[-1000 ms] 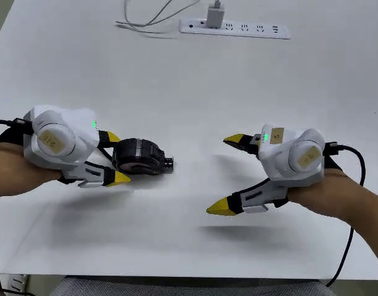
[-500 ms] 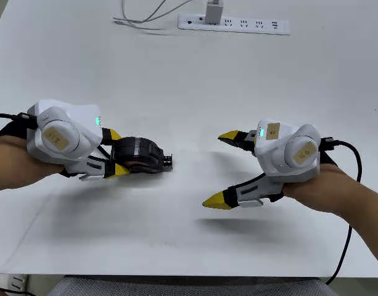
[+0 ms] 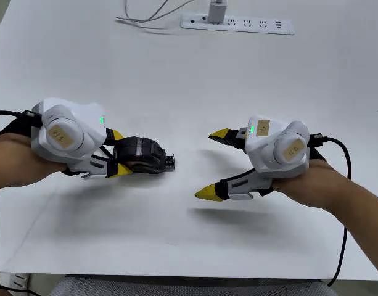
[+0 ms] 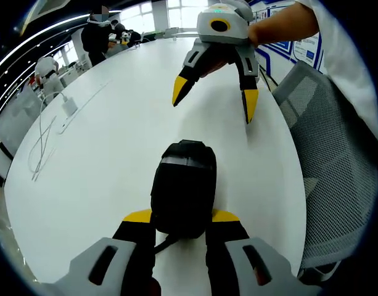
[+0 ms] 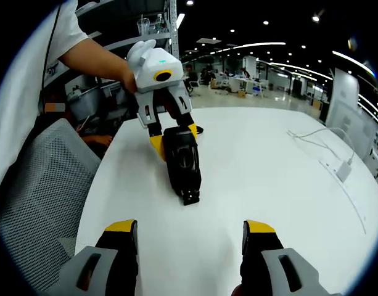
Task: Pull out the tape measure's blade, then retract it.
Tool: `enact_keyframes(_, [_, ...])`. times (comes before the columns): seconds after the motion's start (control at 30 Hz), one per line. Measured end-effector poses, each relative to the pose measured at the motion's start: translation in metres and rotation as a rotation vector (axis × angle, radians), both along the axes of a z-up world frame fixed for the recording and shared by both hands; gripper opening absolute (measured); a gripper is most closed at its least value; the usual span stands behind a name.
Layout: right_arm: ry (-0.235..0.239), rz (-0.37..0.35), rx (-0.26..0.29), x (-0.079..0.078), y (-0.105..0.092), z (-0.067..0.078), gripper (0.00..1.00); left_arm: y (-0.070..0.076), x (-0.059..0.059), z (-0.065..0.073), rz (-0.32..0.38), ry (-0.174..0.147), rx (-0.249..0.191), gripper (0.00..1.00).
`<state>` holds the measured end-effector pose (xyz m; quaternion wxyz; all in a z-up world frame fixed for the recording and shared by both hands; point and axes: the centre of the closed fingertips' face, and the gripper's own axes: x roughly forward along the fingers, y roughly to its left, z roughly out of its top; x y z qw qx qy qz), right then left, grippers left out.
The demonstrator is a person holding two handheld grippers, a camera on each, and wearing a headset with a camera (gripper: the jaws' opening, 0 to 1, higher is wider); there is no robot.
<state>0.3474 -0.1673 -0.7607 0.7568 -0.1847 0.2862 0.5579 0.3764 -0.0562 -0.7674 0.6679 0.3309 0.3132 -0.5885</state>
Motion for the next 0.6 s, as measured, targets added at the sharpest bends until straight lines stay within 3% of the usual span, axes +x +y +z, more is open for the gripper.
enact_keyframes(0.6, [-0.026, 0.065, 0.016, 0.012, 0.032, -0.014, 0.47, 0.001, 0.000, -0.001, 0.005, 0.005, 0.010, 0.26])
